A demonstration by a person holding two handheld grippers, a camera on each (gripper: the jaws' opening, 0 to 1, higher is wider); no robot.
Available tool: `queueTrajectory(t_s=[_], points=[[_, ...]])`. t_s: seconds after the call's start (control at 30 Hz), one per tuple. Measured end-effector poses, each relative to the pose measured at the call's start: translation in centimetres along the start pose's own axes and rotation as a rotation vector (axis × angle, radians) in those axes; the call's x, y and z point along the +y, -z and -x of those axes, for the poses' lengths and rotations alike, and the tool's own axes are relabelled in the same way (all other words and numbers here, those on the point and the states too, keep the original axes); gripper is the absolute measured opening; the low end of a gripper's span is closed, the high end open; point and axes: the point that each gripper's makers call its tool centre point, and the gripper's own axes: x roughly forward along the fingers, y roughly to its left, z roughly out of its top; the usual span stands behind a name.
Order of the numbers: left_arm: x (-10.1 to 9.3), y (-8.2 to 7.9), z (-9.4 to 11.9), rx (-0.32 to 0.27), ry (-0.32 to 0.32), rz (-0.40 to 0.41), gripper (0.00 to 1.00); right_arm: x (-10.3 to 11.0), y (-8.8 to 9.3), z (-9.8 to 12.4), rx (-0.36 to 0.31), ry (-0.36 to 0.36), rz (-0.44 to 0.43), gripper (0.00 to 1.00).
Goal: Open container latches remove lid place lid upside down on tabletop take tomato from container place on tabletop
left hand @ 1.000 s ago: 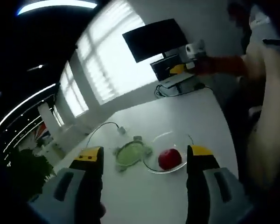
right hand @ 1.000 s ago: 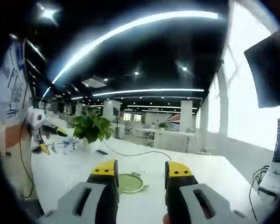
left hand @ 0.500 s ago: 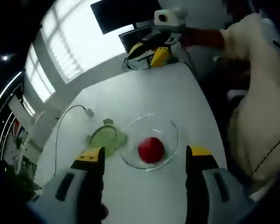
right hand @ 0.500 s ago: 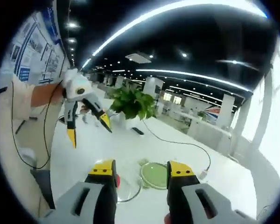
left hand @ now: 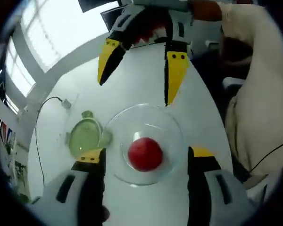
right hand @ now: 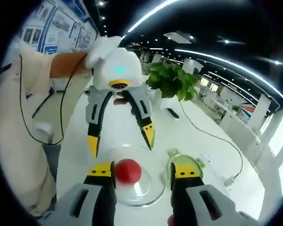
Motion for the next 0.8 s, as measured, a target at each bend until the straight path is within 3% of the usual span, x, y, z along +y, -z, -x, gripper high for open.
queueTrajectory(t_s=[0.2,0.47,0.67,0.8], points=[[1.2,1.2,-1.2,0.074,0.046,0.015,0.62,1.3,1.5,-2.5,0.096,-0.116,0.048,0.42],[0.1,1.7,-2.9,0.144,0.108,0.025,0.61,1.9,4.8,-5.2,0.210,-0.225,-0.007,0.43],[-0.4,2.8,-3.9,0.203,0.135,0.034,0.59,2.4,6.2,-6.4,0.230,-0.269,-0.041,0.43],[-0.4,3.3,-4.4,0.209,0.145,0.065,0.57,2.6,6.9,-7.1,0.228,-0.290,-0.074,0.44]])
